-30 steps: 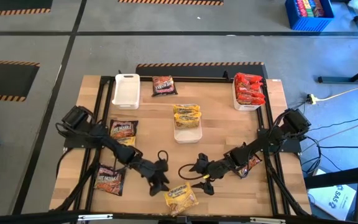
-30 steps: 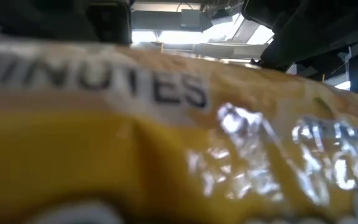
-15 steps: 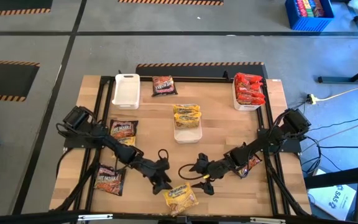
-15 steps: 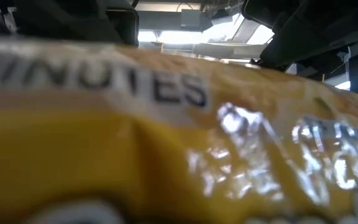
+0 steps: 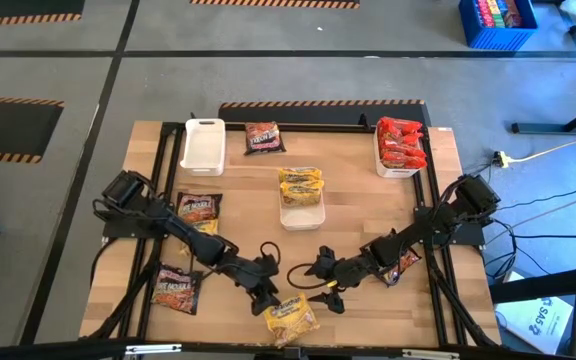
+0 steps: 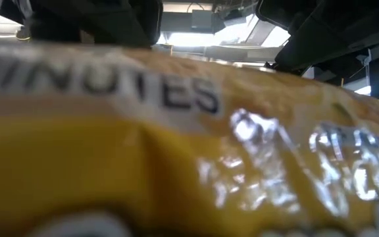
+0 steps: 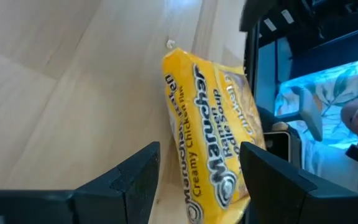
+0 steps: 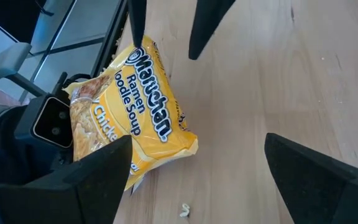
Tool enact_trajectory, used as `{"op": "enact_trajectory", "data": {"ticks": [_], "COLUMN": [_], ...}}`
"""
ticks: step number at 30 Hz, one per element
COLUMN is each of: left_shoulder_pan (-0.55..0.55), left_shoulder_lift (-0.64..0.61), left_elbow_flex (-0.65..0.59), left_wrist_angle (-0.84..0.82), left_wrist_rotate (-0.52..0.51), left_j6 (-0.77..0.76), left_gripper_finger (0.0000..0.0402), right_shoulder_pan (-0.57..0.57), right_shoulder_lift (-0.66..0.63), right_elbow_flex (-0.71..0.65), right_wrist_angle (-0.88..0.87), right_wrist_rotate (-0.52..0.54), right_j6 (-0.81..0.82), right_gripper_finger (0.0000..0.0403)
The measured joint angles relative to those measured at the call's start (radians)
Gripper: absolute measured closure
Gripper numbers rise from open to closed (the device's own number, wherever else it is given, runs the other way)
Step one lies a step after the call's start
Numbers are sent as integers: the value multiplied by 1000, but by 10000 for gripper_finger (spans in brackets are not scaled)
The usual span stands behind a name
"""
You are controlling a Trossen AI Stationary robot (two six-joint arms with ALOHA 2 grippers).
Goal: Sort Maruchan noodles
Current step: Put the yellow noodle pack into the white middle bin
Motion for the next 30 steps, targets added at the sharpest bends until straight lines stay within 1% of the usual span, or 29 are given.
{"op": "enact_trajectory", "data": {"ticks": [3, 8, 12, 15, 19, 23, 30], "left_shoulder_pan": [0, 0, 0, 8, 20, 19, 8], "left_shoulder_lift": [39, 127, 160, 183, 200, 213, 213], "left_elbow_flex": [13, 106, 166, 180, 180, 180, 180], "left_wrist_angle": [4, 6, -35, -84, -73, -50, -6], "left_wrist_rotate": [26, 112, 165, 191, 213, 221, 194], "left_j6": [-13, 9, 37, 52, 70, 127, 232], "left_gripper_finger": [186, 186, 186, 186, 195, 231, 334], "right_shoulder_pan": [0, 0, 0, 0, 0, 0, 0], "right_shoulder_lift": [0, 0, 0, 0, 0, 0, -1], "right_elbow_flex": [0, 0, 0, 0, 0, 0, 0], "right_wrist_angle": [0, 4, 1, -2, -2, -2, -1], "right_wrist_rotate": [0, 0, 4, 4, 17, 21, 23], "right_j6": [0, 0, 2, 3, 3, 1, -15], "right_gripper_finger": [56, 56, 56, 56, 56, 56, 56]}}
